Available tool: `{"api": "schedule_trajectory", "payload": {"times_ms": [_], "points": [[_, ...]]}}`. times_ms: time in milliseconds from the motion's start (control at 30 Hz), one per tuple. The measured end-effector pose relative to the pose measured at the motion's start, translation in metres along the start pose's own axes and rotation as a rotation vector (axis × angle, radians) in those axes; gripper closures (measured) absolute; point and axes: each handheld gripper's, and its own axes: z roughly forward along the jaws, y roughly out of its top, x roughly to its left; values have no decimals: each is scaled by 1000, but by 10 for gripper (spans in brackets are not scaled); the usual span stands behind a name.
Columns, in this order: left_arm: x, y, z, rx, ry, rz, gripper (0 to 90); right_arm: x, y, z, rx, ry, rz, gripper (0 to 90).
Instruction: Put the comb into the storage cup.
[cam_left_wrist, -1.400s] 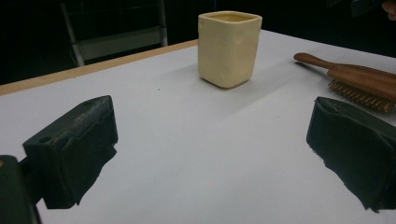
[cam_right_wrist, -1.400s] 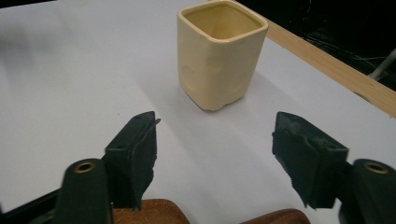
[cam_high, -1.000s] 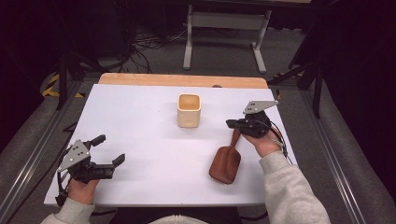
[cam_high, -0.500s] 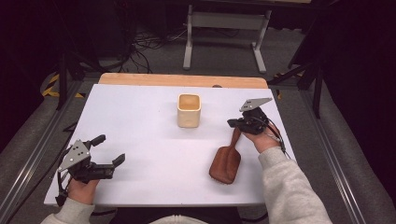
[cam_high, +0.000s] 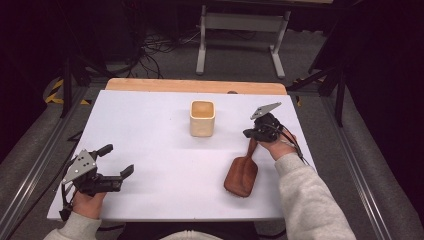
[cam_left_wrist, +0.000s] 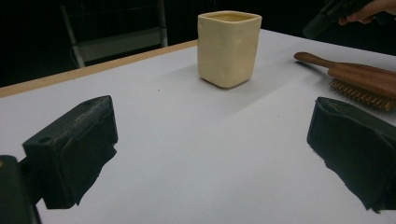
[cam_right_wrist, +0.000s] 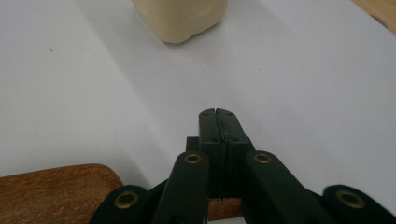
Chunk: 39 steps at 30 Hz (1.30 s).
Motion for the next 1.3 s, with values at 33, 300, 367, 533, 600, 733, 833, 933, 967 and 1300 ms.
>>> {"api": "schedule_trajectory", "payload": {"times_ms": [33,300,367,533,600,733,833,933,967,1300], "points": [[0,0,0,1,0,0,28,0,0,2,10,2,1,895],[0,0,0,1,0,0,27,-1,-1,12,71,2,-11,895],[0,0,0,1,0,0,27,-2,-1,14,83,2,-14,895],[0,0,0,2,0,0,27,-2,-1,19,118,5,-26,896],[0,0,0,2,0,0,27,-2,-2,20,123,5,-32,895],[0,0,0,4,-1,1,27,-1,-3,24,155,2,-41,895],[0,0,0,3,-1,0,27,-1,-4,26,175,1,-40,895],[0,0,1,4,-2,0,27,0,-5,28,198,-1,-47,896],[0,0,1,4,-2,1,27,-1,-6,28,204,-1,-49,895],[0,0,1,4,-3,2,28,-3,-11,28,242,-8,-41,896]]}}
